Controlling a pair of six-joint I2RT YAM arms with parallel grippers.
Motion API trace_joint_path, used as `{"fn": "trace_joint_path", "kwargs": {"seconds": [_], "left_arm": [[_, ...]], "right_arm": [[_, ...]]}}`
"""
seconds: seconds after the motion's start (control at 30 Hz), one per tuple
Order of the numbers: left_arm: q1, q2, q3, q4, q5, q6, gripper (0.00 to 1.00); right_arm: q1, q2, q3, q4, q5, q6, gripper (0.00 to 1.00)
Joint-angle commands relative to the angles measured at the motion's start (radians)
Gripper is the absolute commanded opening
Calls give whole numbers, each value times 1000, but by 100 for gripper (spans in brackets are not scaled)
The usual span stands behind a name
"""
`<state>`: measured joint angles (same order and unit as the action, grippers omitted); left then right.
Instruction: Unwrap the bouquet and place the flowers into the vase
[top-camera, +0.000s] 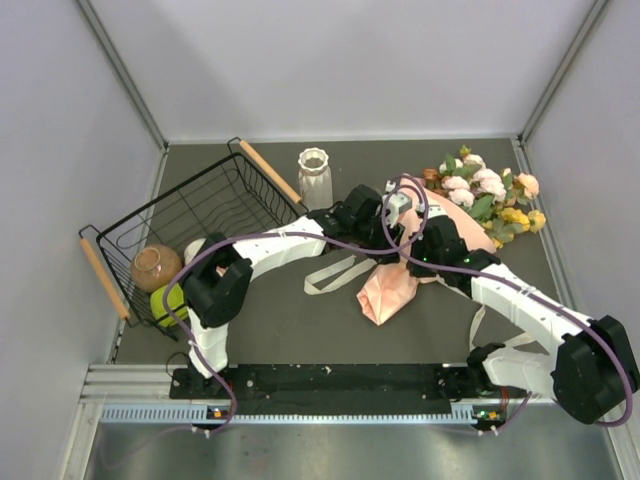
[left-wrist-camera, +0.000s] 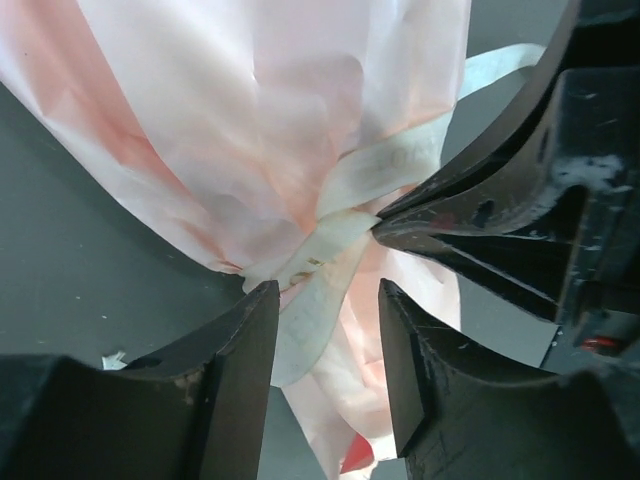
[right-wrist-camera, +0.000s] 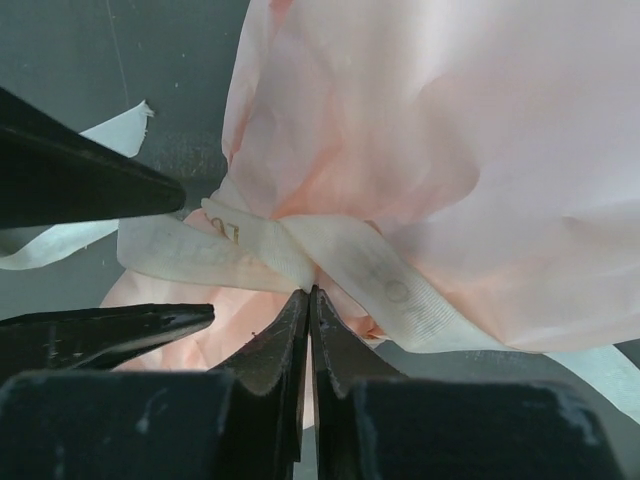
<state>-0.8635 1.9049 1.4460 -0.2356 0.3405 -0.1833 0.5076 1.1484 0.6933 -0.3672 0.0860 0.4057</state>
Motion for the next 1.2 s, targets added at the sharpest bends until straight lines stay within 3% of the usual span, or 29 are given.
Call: {"fn": "trace_joint_path", "kwargs": {"seconds": [0.0,0.37,0.57,0.7,1.17], "left_arm": [[1,19,37,48,11,136,51],[4,31,-102,335,54,130,49],[26,-50,-263,551,121,65,55],[26,-44,-259,522,91,65,54],[24,9,-219,455,51,108,54]], "right_arm": [[11,-12,11,19,12,30,4],[8,-13,6,30,-5,84,6],[-6,-12,-20,40,-17,78,9],[-11,-10,-31,47,-12,70,0],[-9,-50,-44,59,-8,88,0]]}}
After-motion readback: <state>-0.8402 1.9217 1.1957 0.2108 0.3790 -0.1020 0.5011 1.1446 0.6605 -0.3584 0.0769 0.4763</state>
